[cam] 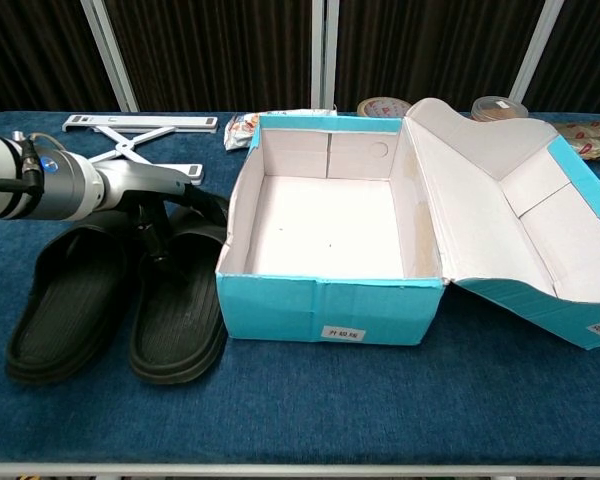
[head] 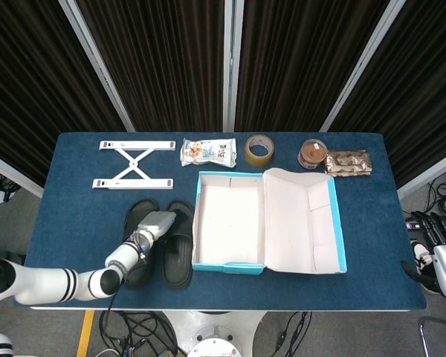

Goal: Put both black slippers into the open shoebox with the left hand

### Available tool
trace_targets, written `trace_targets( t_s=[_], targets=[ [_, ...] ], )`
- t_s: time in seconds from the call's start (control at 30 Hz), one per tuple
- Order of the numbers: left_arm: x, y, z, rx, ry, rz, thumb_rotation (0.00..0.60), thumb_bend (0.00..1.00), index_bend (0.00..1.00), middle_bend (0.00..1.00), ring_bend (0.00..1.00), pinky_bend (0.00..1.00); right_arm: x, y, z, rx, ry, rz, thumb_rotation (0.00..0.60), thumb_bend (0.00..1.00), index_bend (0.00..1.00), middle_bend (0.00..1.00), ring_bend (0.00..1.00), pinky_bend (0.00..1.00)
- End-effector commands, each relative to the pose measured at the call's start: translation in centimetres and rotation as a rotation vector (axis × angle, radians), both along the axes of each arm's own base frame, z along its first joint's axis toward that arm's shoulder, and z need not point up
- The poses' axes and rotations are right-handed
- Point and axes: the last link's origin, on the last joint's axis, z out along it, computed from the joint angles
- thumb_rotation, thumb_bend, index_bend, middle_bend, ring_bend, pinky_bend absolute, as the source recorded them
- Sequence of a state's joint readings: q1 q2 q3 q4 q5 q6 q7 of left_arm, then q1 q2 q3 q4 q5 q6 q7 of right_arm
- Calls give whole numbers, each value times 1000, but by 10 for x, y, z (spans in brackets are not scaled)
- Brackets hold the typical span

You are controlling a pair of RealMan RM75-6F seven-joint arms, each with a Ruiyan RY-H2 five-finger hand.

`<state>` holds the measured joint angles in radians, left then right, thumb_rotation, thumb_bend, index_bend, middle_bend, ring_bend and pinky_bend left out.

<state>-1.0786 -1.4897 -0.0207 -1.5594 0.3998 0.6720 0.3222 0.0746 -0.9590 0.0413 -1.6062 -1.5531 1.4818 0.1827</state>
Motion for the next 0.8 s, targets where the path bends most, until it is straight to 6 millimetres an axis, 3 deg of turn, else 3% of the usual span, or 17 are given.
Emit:
trace_targets(
  t_s=[0.03, 0.47, 0.8],
  targets=[
    [-1, -1, 1, 7, -3, -4, 600, 144, 439, 424, 763, 874, 0, 0, 0, 0, 1, 1, 600, 138, 0, 73, 0, 76],
    [-4, -1, 28, 116, -12, -37, 600, 276, 472, 486, 772, 876, 4, -2, 0, -1, 2, 19, 600, 141, 0, 73, 0, 76],
    [-14, 4, 65, 236, -35, -30, 600, 280, 471, 487, 772, 877, 6, -4, 0, -1, 2, 30, 600, 142, 0, 73, 0, 76]
  ],
)
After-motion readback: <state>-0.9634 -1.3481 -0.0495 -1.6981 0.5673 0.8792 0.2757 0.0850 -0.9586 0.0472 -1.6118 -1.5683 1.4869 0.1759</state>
